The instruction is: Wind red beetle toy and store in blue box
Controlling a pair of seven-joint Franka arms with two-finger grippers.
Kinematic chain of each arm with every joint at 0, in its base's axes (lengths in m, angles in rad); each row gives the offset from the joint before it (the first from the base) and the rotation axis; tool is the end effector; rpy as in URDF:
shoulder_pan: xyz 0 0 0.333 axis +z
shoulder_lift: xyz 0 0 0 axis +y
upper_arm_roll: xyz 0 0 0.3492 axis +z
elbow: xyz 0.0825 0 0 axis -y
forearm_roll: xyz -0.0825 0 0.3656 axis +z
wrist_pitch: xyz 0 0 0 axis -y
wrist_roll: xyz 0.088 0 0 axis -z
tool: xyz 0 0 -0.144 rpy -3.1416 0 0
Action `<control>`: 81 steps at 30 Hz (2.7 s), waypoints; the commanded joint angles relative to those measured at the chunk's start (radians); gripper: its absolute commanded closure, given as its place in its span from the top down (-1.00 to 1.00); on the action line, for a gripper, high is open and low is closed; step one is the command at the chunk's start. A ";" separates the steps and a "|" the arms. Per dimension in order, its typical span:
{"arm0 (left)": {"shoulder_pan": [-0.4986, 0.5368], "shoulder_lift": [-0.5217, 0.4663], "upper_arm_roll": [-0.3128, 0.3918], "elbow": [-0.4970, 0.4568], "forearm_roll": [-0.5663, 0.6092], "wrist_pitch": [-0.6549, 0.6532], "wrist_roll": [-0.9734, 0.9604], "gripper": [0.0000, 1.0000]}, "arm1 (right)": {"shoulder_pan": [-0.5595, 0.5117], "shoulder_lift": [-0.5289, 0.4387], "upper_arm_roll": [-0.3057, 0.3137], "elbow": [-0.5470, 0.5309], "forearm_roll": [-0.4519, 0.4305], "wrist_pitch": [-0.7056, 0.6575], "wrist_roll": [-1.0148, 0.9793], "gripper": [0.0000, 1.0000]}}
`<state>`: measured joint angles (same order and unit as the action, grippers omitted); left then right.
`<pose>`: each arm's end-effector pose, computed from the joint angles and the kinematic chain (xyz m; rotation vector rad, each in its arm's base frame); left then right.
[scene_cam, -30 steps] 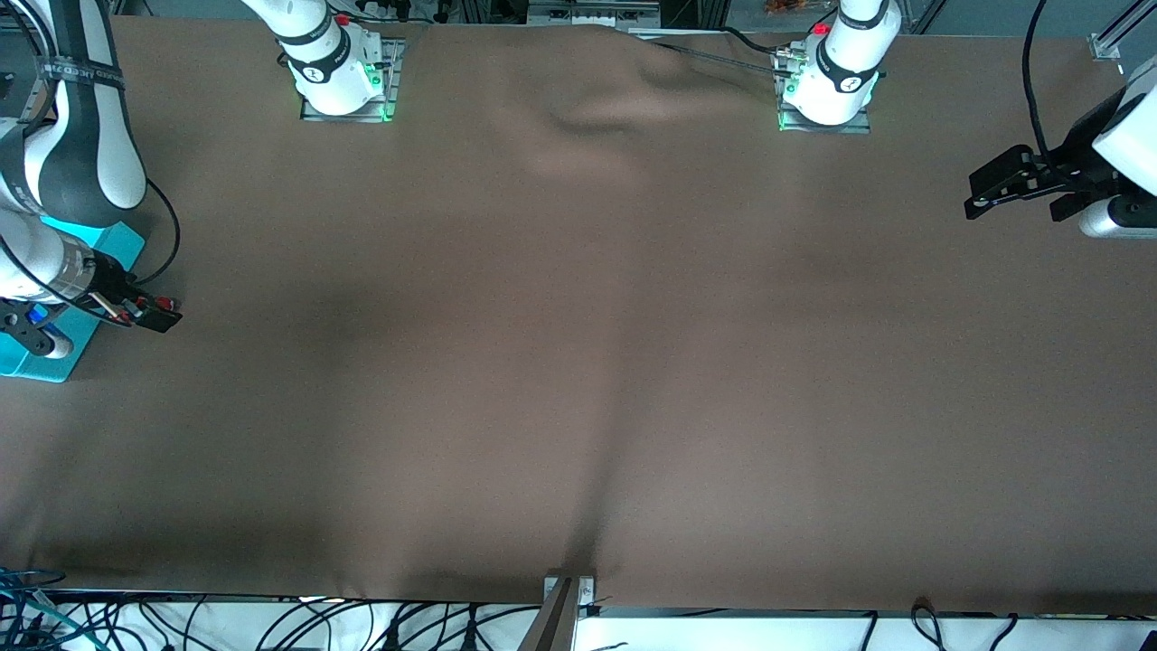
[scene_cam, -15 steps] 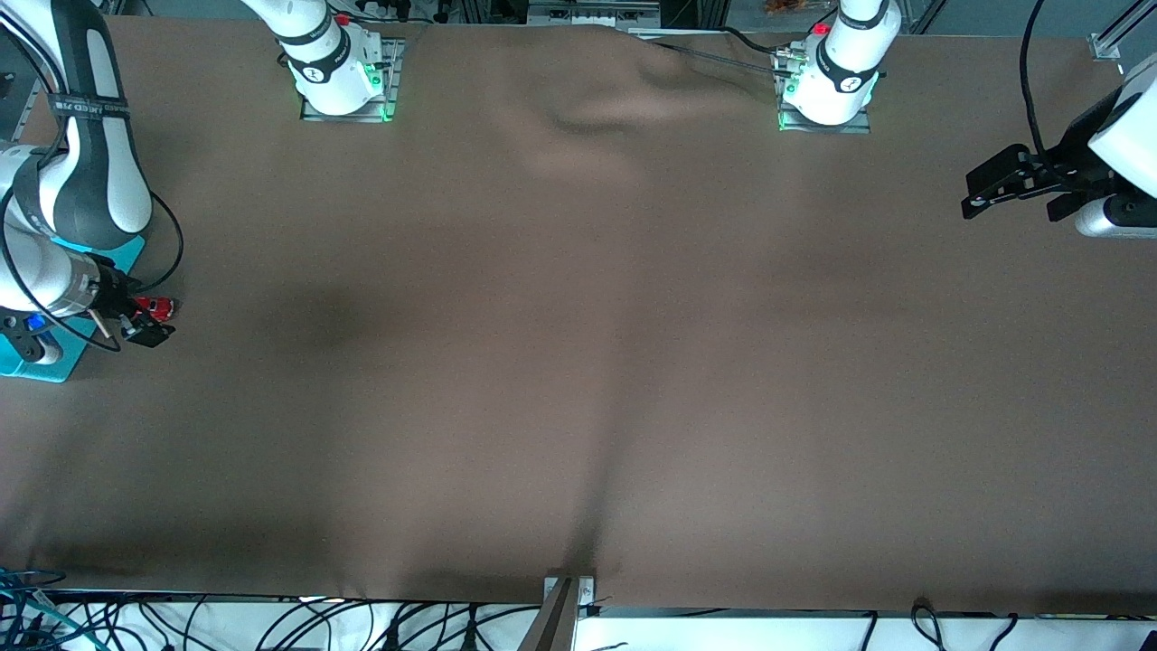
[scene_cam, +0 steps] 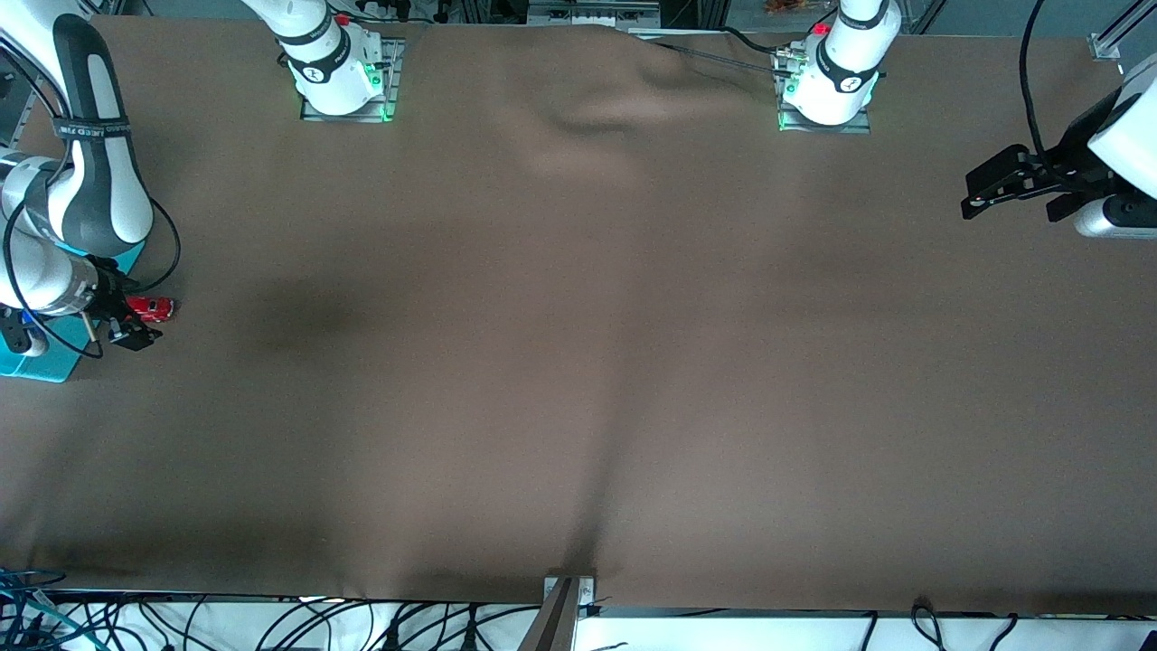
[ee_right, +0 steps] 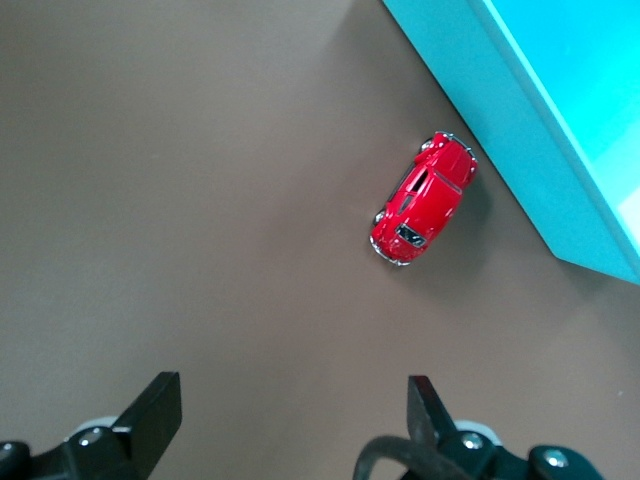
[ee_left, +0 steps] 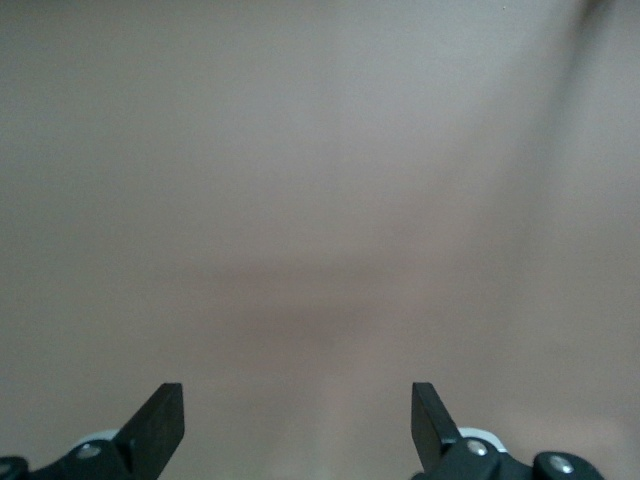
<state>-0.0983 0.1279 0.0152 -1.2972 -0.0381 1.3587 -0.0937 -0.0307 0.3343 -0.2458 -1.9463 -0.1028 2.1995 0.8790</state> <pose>0.5519 -0.0527 0.6541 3.1102 0.0058 -0.1078 0.5773 -0.1640 0.3159 2.5424 -1.5269 -0.0327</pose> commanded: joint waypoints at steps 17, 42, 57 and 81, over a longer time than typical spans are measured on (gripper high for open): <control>-0.011 0.002 0.009 -0.002 -0.023 0.007 -0.001 1.00 | -0.083 0.055 -0.063 -0.135 -0.003 0.250 0.063 1.00; -0.008 0.010 0.009 0.002 -0.036 0.007 -0.001 1.00 | -0.124 0.166 -0.064 -0.140 0.006 0.365 0.061 1.00; -0.006 0.010 0.011 0.002 -0.036 0.007 -0.001 1.00 | -0.136 0.183 -0.066 -0.132 0.014 0.384 0.060 -0.62; -0.009 0.010 0.009 0.002 -0.036 0.008 -0.001 1.00 | -0.132 0.101 -0.024 -0.132 0.017 0.310 0.058 -1.00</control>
<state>-0.0992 0.1392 0.0158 -1.2984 -0.0574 1.3620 -0.0937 -0.1578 0.4945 -0.2986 -2.0725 -0.0864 2.5684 0.9372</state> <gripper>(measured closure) 0.000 0.511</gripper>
